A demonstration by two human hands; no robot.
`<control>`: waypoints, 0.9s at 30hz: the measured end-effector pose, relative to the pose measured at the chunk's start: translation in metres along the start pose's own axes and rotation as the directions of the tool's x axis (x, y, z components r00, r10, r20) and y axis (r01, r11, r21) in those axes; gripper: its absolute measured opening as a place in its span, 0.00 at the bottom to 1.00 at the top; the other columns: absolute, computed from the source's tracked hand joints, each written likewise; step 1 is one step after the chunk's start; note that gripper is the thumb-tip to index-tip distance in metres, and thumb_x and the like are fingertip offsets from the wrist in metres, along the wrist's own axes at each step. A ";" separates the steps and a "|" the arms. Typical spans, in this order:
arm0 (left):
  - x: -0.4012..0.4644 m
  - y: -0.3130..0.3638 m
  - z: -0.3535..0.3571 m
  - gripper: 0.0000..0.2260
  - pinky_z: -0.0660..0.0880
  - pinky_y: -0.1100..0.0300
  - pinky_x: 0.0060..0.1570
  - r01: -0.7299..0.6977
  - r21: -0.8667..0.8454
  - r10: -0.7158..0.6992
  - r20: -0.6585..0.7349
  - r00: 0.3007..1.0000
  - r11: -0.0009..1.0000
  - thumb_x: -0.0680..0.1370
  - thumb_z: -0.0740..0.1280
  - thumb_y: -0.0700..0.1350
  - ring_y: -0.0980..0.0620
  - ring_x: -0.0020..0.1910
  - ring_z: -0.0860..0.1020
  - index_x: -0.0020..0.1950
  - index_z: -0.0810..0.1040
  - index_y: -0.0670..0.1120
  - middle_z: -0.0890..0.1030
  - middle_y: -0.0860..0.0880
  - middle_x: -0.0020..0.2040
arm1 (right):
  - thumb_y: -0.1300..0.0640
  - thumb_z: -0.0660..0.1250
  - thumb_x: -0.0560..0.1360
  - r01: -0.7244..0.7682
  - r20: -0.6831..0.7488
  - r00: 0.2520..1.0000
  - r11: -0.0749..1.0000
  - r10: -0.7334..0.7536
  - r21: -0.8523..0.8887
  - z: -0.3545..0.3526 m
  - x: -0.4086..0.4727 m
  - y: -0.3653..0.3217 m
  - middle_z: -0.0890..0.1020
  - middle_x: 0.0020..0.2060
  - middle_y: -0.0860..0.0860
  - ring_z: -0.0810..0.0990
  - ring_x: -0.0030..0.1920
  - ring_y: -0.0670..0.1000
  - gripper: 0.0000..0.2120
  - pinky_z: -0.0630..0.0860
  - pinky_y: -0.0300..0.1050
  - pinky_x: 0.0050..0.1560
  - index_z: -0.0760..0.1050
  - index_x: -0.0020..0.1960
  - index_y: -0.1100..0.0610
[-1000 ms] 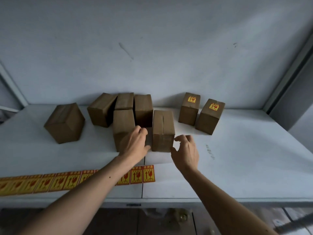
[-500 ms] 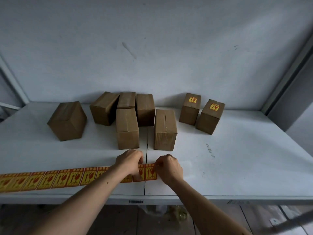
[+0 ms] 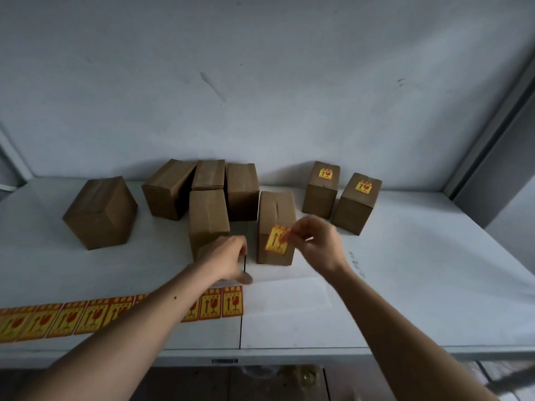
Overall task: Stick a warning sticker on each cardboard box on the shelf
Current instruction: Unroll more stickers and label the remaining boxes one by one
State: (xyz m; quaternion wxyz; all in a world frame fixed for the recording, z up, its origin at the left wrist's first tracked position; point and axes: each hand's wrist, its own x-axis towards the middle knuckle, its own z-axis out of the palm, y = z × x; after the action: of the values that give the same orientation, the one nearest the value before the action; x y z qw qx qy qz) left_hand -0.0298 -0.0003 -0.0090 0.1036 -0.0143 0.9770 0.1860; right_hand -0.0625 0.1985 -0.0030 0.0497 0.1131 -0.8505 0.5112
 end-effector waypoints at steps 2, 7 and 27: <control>0.009 0.007 -0.015 0.23 0.78 0.57 0.45 -0.042 -0.164 0.033 -0.053 0.998 0.986 0.67 0.78 0.50 0.53 0.47 0.77 0.56 0.73 0.49 0.76 0.52 0.50 | 0.61 0.74 0.70 -0.027 -0.058 0.998 0.999 0.029 0.035 -0.010 0.024 -0.005 0.84 0.41 0.48 0.83 0.42 0.45 0.10 0.80 0.40 0.43 0.78 0.50 0.57; 0.035 0.025 -0.030 0.22 0.78 0.54 0.48 -0.089 -0.311 0.018 -0.223 0.975 0.946 0.71 0.74 0.54 0.51 0.49 0.77 0.59 0.73 0.47 0.77 0.50 0.53 | 0.59 0.72 0.73 -0.093 -0.035 0.995 0.995 0.092 -0.033 -0.012 0.078 -0.009 0.84 0.45 0.52 0.80 0.42 0.45 0.10 0.73 0.34 0.39 0.82 0.54 0.60; 0.072 0.033 -0.020 0.29 0.75 0.56 0.50 0.024 -0.345 -0.071 -0.124 0.990 0.938 0.71 0.74 0.57 0.49 0.56 0.76 0.65 0.71 0.43 0.76 0.46 0.61 | 0.60 0.70 0.74 -0.052 0.210 0.973 0.976 0.097 -0.211 0.000 0.117 0.008 0.82 0.53 0.56 0.81 0.51 0.50 0.13 0.79 0.40 0.49 0.80 0.57 0.63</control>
State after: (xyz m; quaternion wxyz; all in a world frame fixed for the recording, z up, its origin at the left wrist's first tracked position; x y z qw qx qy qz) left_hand -0.1068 0.0242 0.0059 0.0379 -0.0681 0.9337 0.3494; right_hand -0.1779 0.1857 0.0136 -0.0522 0.1306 -0.9024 0.4073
